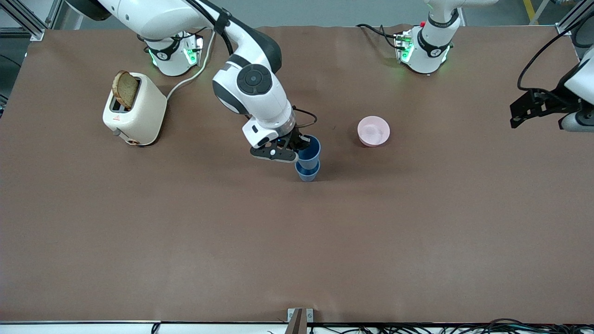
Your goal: Stack blue cups with both arms
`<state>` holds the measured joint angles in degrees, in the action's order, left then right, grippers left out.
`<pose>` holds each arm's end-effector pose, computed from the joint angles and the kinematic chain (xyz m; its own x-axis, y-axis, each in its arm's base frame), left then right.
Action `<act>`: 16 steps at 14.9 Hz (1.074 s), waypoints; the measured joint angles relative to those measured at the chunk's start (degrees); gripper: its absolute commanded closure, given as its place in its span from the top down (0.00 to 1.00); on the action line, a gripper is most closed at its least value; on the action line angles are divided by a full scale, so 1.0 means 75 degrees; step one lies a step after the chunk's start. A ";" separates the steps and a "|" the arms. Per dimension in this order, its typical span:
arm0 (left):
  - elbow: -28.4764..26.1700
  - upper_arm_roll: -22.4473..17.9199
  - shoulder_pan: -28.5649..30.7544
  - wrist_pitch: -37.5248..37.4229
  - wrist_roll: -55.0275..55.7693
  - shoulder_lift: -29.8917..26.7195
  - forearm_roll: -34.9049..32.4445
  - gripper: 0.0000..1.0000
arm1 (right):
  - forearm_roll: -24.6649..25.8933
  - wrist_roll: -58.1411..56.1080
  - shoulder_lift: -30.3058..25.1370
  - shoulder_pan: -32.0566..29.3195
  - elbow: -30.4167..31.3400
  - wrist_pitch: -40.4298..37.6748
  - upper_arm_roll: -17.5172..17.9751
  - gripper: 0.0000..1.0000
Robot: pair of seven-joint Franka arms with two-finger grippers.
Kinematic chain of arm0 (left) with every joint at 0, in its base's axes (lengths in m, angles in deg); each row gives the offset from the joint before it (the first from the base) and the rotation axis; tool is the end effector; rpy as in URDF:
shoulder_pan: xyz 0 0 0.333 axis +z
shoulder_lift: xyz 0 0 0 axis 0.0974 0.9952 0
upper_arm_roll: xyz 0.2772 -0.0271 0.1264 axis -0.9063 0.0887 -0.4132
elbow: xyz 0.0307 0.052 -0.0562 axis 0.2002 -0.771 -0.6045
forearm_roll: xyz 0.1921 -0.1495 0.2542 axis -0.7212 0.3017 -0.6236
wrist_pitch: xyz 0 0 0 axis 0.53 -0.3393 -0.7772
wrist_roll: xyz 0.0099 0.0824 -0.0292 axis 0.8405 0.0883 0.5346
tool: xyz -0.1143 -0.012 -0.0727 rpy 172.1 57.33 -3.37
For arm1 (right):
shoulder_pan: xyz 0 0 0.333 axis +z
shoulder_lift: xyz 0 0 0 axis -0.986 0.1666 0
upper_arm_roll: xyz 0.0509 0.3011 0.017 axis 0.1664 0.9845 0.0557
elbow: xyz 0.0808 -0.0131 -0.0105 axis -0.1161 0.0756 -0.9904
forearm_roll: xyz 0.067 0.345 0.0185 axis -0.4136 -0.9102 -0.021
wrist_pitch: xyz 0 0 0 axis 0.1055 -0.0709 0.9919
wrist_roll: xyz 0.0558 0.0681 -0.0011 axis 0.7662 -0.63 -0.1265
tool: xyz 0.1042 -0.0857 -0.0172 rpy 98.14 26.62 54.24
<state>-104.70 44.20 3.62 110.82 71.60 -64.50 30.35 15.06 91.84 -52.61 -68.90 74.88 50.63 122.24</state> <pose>0.5127 -0.0340 0.6122 0.9964 -0.0825 0.0210 -0.0814 -0.9955 -0.0475 0.4805 0.4590 0.3529 0.9737 -0.2244 -0.0391 -0.2276 -0.9521 -0.2044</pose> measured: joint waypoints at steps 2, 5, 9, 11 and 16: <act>-0.0347 -0.0110 0.0001 -0.0009 -0.0039 -0.0300 0.0057 1.00 | 0.0012 0.0000 0.0129 0.0000 0.0005 0.0053 -0.0007 0.02; -0.0580 -0.0108 -0.0001 -0.0035 -0.0039 -0.0538 0.0058 1.00 | 0.0059 0.0000 0.0266 0.0000 0.0033 0.0058 -0.0021 0.03; -0.0627 -0.0064 -0.0062 -0.0035 -0.0036 -0.0548 0.0064 1.00 | 0.0334 0.0005 0.0427 0.0006 0.0299 0.0364 -0.0043 0.04; -0.0630 -0.0053 -0.0106 -0.0035 -0.0030 -0.0548 0.0064 1.00 | 0.0361 0.0005 0.0498 0.0065 0.0500 0.0636 -0.0174 0.07; -0.0642 0.0049 -0.0120 -0.0011 -0.0030 -0.0547 0.0068 1.00 | 0.0455 0.0006 0.0580 0.0146 0.0616 0.0895 -0.0299 0.27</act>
<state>-109.52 44.56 2.72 110.74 71.37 -68.60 30.85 18.47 91.89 -48.26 -67.80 79.50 57.34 120.00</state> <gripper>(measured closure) 0.000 0.956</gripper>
